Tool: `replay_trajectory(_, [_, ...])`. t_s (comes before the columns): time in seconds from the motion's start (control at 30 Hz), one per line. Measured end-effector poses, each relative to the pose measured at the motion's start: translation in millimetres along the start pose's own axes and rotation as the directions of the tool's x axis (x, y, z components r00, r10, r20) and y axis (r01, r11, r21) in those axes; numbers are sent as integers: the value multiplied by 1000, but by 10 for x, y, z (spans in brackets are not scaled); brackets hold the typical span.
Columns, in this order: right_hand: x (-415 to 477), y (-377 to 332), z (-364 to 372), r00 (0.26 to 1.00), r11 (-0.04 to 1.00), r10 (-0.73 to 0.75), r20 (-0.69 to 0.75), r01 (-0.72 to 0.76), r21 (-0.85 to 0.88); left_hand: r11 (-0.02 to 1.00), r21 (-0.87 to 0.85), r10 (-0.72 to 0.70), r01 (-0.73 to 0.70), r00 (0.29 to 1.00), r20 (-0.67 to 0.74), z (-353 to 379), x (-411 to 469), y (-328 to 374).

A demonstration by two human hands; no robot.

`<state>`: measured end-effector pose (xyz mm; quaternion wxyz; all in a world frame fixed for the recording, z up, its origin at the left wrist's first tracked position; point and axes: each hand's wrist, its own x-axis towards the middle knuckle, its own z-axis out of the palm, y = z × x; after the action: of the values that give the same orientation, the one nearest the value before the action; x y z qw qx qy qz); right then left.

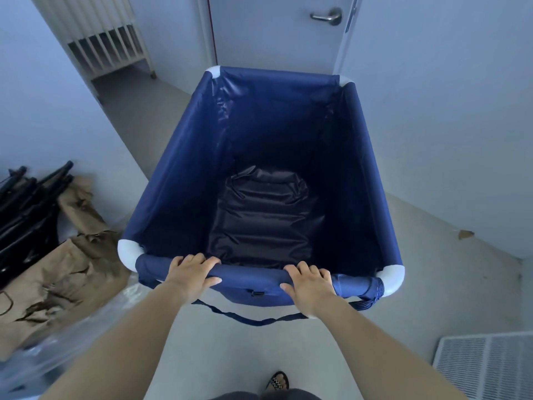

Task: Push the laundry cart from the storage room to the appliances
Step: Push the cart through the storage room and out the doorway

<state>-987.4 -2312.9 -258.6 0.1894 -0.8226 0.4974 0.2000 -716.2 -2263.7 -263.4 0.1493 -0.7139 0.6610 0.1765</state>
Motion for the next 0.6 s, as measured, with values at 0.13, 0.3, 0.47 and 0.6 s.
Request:
replay_trajectory(0.13, [83,114,-43,999,999,-26,-26,26,-27,999,-23,-25,25,1000,2,4,39,71])
replay_trajectory(0.3, [254,274,-99,997,997,-59,-56,56,-50,997,-56,-43,45,999,28,-40,148,138])
replay_trajectory(0.47, [491,443,-232,994,995,-88,-64,84,-57,994,-92,-59,64,997,56,-148,319,188])
replay_trajectory(0.6, [733,581,-413,993,993,-112,-34,110,-52,998,-42,-50,55,993,111,-279,543,226])
